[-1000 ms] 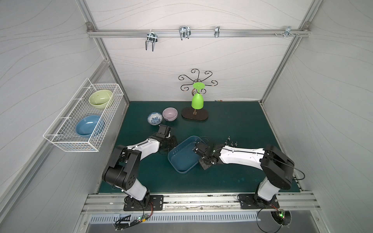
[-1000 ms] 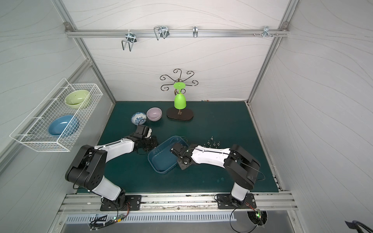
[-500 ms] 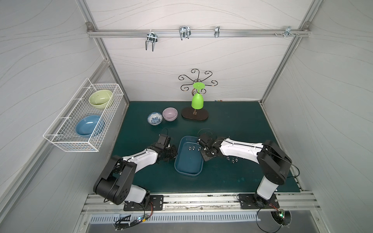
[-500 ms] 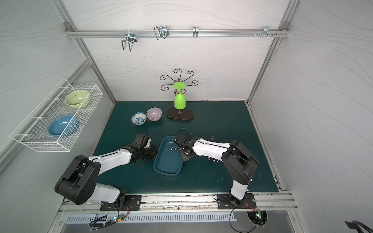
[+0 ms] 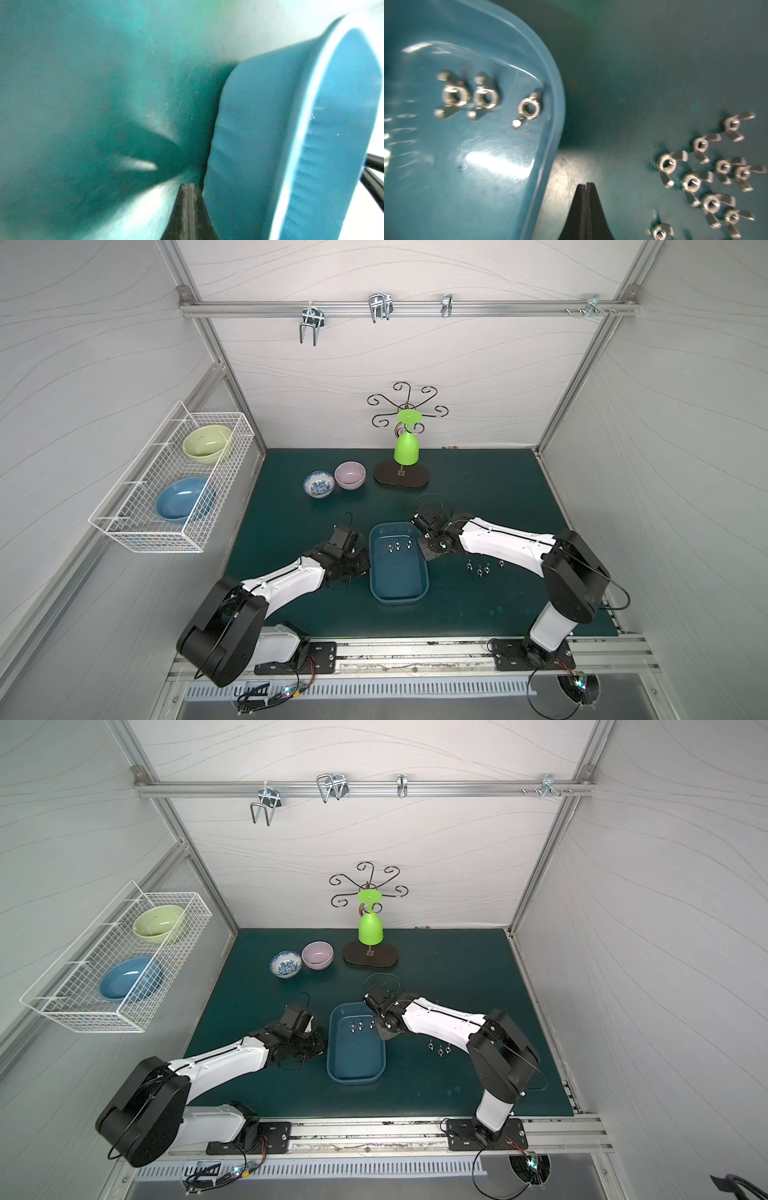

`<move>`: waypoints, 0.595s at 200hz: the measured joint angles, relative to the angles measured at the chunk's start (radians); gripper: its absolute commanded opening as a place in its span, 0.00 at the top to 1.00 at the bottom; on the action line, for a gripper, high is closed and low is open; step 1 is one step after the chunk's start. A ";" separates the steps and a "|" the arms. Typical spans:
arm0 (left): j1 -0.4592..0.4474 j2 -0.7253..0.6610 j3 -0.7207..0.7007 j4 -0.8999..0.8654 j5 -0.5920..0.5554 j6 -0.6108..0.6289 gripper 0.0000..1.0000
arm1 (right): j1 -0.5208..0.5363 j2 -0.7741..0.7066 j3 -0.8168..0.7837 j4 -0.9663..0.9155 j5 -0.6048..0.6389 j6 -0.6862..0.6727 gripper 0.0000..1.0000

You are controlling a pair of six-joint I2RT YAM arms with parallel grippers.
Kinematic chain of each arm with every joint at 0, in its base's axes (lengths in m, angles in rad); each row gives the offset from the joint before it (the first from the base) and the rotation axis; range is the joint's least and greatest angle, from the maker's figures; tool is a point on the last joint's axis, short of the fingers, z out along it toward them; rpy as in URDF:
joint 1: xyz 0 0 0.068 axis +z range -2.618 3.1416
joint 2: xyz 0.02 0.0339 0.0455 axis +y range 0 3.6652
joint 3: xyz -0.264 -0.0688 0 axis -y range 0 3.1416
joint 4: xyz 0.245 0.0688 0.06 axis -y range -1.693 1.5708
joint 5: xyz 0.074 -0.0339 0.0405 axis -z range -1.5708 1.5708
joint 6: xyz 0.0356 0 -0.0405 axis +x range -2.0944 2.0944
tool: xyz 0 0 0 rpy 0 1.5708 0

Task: Take out the wing nut from the storage box
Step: Adjust the storage box at the center of the board, then pick up the wing nut from the storage box.

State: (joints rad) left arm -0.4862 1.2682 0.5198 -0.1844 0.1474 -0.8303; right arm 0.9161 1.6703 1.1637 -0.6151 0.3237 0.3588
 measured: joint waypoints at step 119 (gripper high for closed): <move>0.067 -0.350 0.007 -0.236 -0.127 0.026 0.45 | 0.083 0.264 0.319 0.002 -0.103 0.063 0.72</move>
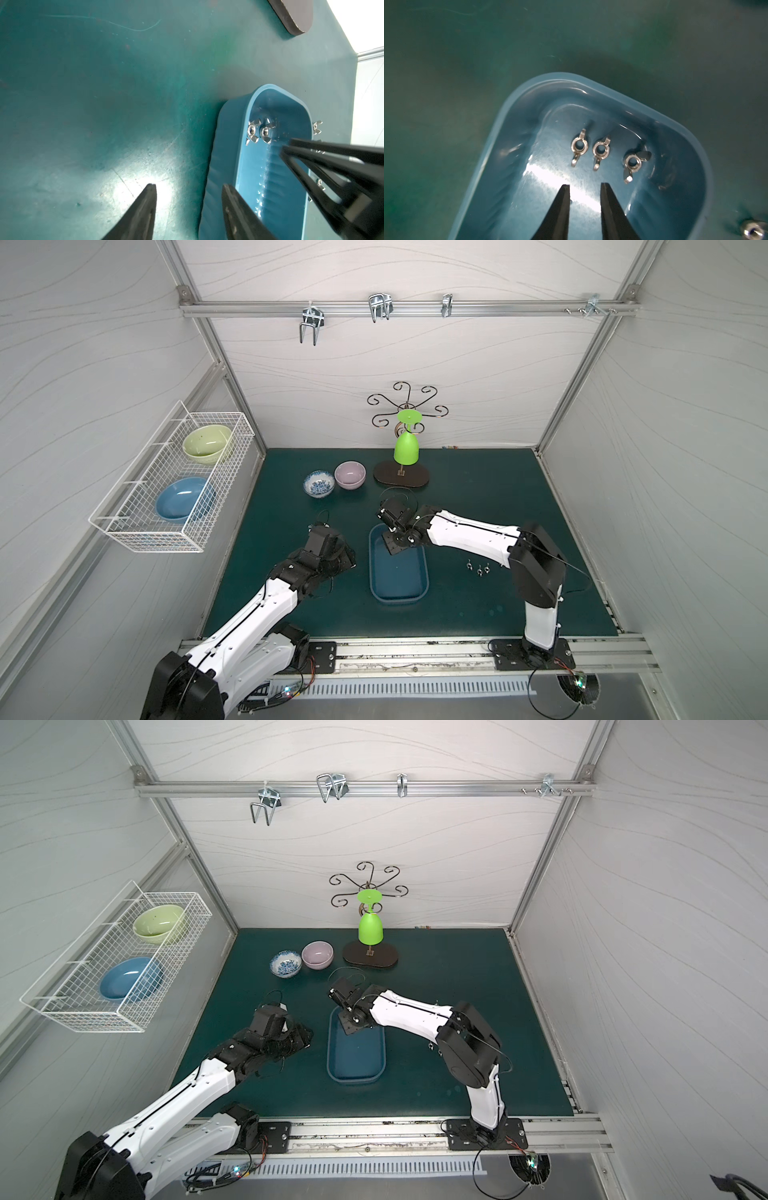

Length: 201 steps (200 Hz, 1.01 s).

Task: Take out the wing nut from the storage box
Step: Pick up the wing nut from the storage box.

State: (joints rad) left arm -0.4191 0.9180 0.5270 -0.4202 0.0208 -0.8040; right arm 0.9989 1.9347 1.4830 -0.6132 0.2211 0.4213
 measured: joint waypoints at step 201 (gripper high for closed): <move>0.027 -0.012 0.000 0.003 0.048 0.004 0.46 | -0.065 0.142 0.031 0.063 -0.065 0.062 0.78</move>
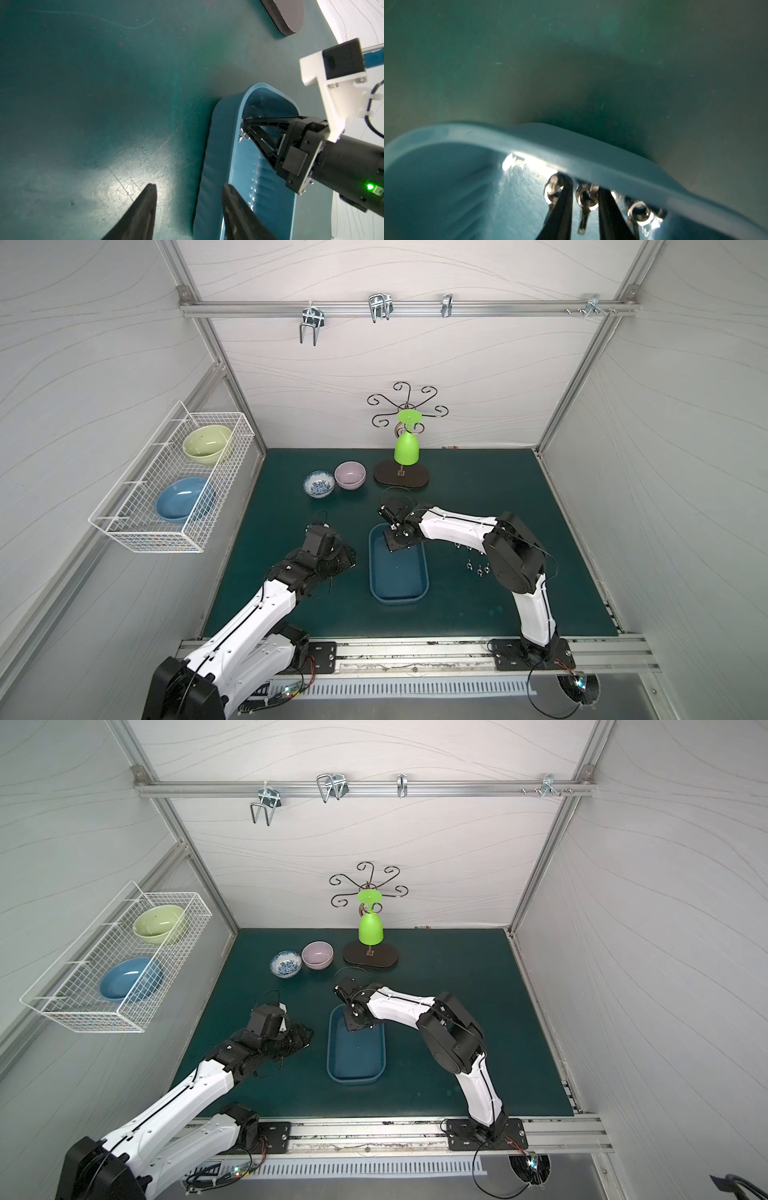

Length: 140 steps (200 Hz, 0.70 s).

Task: Take out the wing nut from the storage box
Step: Pick up the wing nut from the storage box.

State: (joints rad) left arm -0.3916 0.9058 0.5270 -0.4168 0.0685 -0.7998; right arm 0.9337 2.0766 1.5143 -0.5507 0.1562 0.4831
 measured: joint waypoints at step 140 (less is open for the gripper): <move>0.005 0.037 0.000 0.009 0.019 0.000 0.47 | 0.014 0.002 -0.011 0.047 0.051 -0.010 1.00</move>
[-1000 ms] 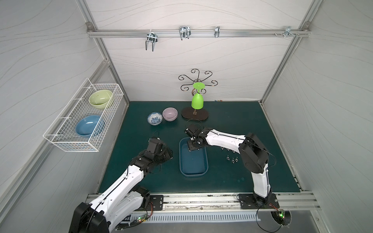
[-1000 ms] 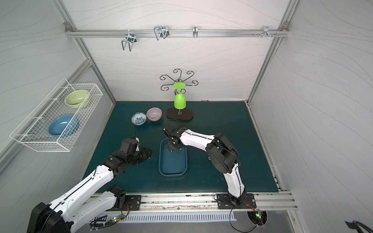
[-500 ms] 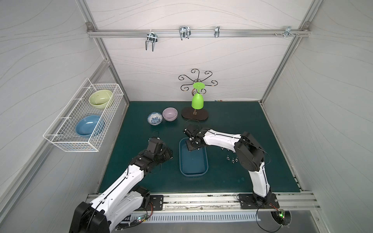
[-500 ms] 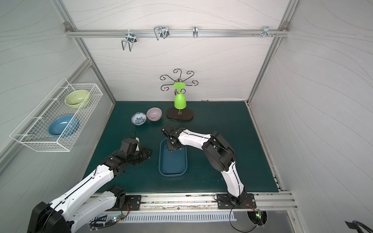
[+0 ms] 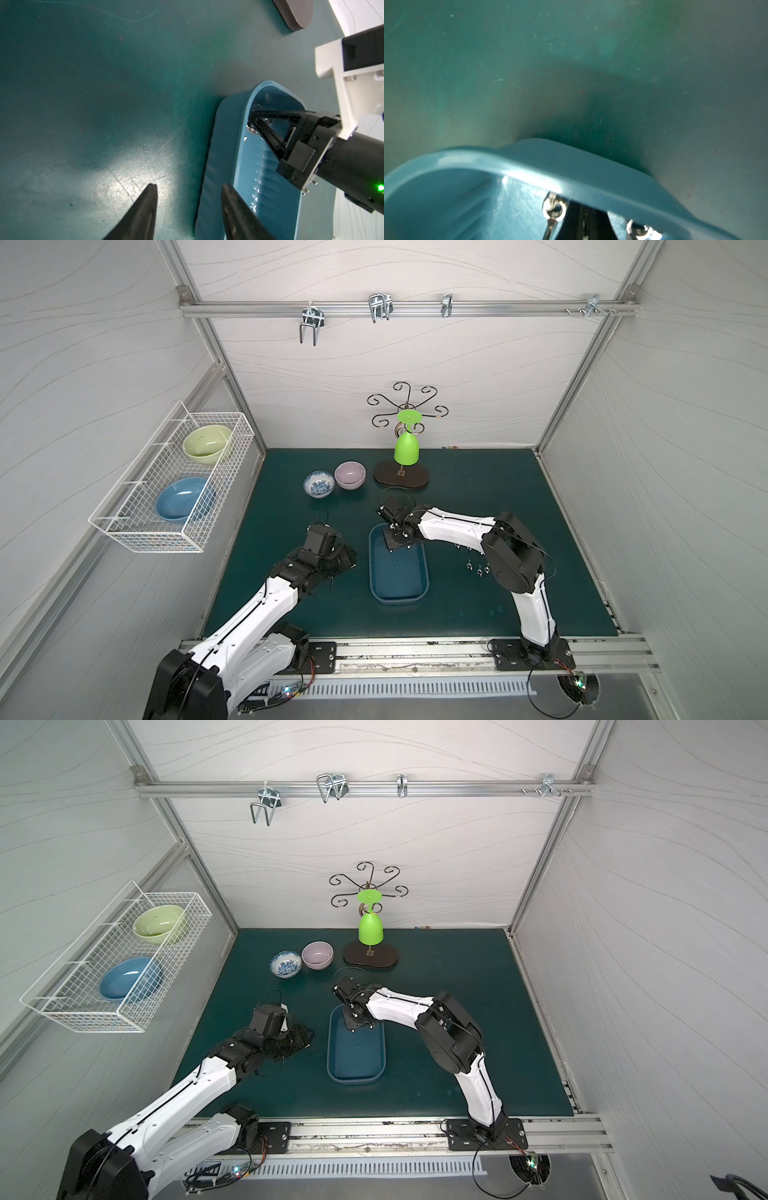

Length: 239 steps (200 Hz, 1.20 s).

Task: Take out the wing nut from the storage box
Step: Pick up the wing nut from the storage box, then place the wing nut at the center of the board.

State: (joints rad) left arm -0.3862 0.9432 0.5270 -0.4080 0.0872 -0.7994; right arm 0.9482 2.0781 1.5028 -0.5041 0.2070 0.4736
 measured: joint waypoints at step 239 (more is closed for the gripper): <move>-0.329 0.344 0.248 0.212 0.093 0.022 0.49 | -0.248 -0.285 -0.239 -0.080 0.166 -0.009 1.00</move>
State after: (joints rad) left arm -0.7151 1.2877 0.7746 -0.1959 0.1806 -0.7773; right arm 0.7002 1.7935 1.2640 -0.5842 0.3729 0.4644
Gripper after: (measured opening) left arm 0.506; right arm 0.066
